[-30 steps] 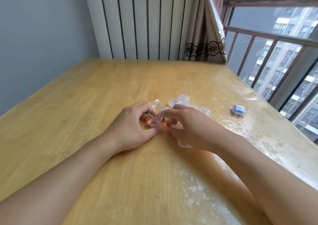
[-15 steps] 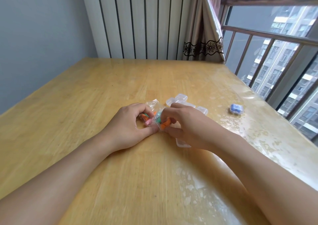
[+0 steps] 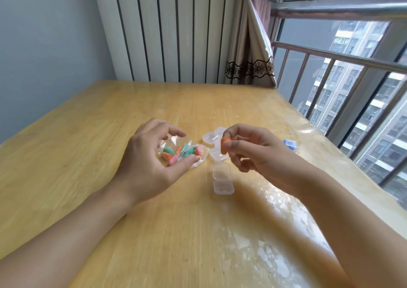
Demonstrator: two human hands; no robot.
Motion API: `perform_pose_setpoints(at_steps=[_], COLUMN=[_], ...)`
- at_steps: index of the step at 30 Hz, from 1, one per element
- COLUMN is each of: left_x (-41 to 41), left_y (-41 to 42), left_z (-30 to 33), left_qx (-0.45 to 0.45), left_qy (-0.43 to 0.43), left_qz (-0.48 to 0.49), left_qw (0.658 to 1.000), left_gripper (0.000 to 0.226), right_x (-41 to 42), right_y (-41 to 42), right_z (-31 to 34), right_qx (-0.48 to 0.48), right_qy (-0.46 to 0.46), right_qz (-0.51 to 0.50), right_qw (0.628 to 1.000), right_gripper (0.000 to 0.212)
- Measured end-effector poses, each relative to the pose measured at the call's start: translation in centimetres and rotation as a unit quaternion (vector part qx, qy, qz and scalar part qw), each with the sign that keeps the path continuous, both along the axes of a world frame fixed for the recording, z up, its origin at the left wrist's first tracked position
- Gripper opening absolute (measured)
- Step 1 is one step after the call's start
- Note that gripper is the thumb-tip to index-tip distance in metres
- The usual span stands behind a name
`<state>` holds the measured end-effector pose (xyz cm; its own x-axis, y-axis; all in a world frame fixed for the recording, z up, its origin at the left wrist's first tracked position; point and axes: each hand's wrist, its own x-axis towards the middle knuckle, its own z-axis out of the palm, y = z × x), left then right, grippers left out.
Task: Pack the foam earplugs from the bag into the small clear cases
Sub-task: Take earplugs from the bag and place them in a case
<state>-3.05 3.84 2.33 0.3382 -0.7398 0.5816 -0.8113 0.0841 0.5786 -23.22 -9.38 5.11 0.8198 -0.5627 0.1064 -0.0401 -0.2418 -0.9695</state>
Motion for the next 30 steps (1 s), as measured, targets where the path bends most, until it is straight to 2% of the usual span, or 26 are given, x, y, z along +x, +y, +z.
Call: perform_pose_setpoints(at_steps=[2, 4, 6, 10, 14, 18, 20, 23, 26, 30], left_x=[-1.6, -3.2, -4.1, -4.3, -4.5, -4.1, -4.0, -4.2, -4.0, -3.9], left_y=[0.2, 0.2, 0.1, 0.2, 0.3, 0.3, 0.3, 0.3, 0.3, 0.2], left_z=[0.3, -0.1, -0.7, -0.8, -0.6, -0.7, -0.8, -0.9, -1.0, -1.4], left_qx=[-0.043, -0.041, -0.028, -0.024, -0.011, 0.013, 0.032, 0.037, 0.041, 0.060], left_qy=[0.057, 0.148, 0.200, 0.243, 0.271, 0.284, 0.247, 0.113, 0.017, -0.014], left_qz=[-0.048, -0.091, -0.111, -0.148, -0.136, -0.129, -0.133, -0.146, -0.163, -0.175], left_qw=[0.996, 0.984, 0.973, 0.958, 0.953, 0.950, 0.959, 0.982, 0.986, 0.983], left_gripper=[0.037, 0.036, 0.032, 0.026, 0.031, 0.023, 0.022, 0.024, 0.023, 0.021], right_x=[0.2, 0.4, 0.7, 0.8, 0.5, -1.1, -2.0, -2.0, -1.3, -0.9], right_y=[0.3, 0.9, 1.4, 1.4, 1.5, 0.1, -0.7, -0.6, 0.1, 0.5], right_z=[0.1, 0.0, 0.0, -0.1, 0.3, 1.8, 2.3, 2.0, 1.3, 1.0], right_qx=[0.048, 0.055, 0.047, 0.040, 0.023, 0.026, 0.031, 0.042, 0.007, -0.040], right_qy=[0.008, 0.028, 0.045, 0.055, 0.085, 0.103, 0.115, 0.154, 0.197, 0.222], right_qz=[0.013, 0.040, 0.045, 0.026, 0.008, -0.056, -0.086, -0.067, -0.055, -0.063], right_qw=[0.999, 0.997, 0.997, 0.997, 0.996, 0.993, 0.989, 0.985, 0.979, 0.972], right_gripper=[0.009, 0.008, 0.008, 0.016, 0.024, 0.026, 0.027, 0.021, 0.012, 0.007])
